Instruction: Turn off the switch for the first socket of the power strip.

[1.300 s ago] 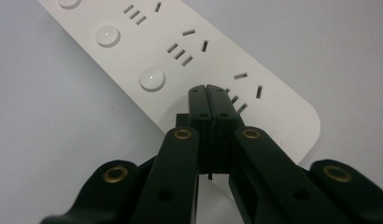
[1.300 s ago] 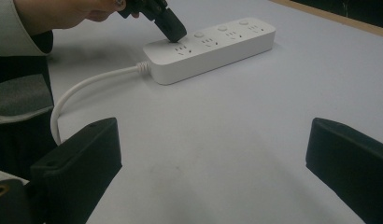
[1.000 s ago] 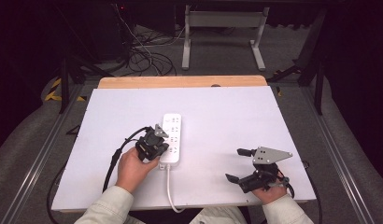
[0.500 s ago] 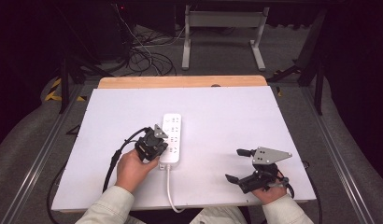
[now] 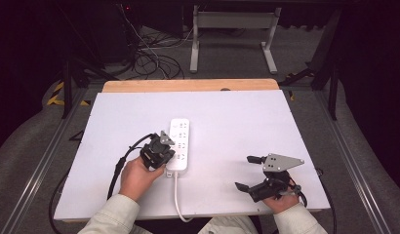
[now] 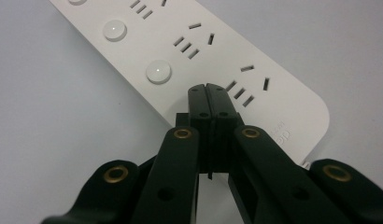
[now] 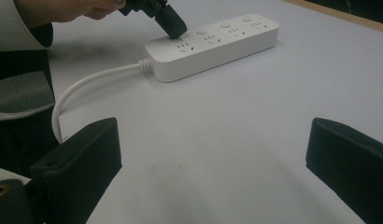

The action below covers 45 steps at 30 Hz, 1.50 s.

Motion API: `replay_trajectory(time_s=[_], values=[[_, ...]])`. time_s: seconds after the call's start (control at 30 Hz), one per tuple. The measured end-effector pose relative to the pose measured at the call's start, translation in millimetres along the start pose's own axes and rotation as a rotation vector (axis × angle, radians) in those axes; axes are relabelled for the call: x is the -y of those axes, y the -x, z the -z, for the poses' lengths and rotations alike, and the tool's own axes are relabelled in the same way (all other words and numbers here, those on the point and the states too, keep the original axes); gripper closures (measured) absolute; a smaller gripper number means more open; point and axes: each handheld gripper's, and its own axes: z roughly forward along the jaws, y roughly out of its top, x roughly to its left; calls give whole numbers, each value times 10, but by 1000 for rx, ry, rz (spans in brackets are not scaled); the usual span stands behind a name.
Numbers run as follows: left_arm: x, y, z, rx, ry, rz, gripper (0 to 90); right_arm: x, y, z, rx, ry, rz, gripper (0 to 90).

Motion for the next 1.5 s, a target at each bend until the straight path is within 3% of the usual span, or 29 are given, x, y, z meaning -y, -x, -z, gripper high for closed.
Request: replay_trajectory(time_s=[0.47,0.67,0.77,0.97,1.5], values=[[4,22,-10,-10,2,-11,900,0,0,-7,1,-6,1,36],[-5,11,16,-4,12,4,900,2,5,-2,0,-4,2,36],[-32,2,36,-5,-7,5,900,2,9,3,1,-2,2,36],[-65,-29,202,21,55,28,900,4,11,6,1,-2,3,36],[-87,-12,479,42,137,27,900,4,12,8,3,-3,5,36]])
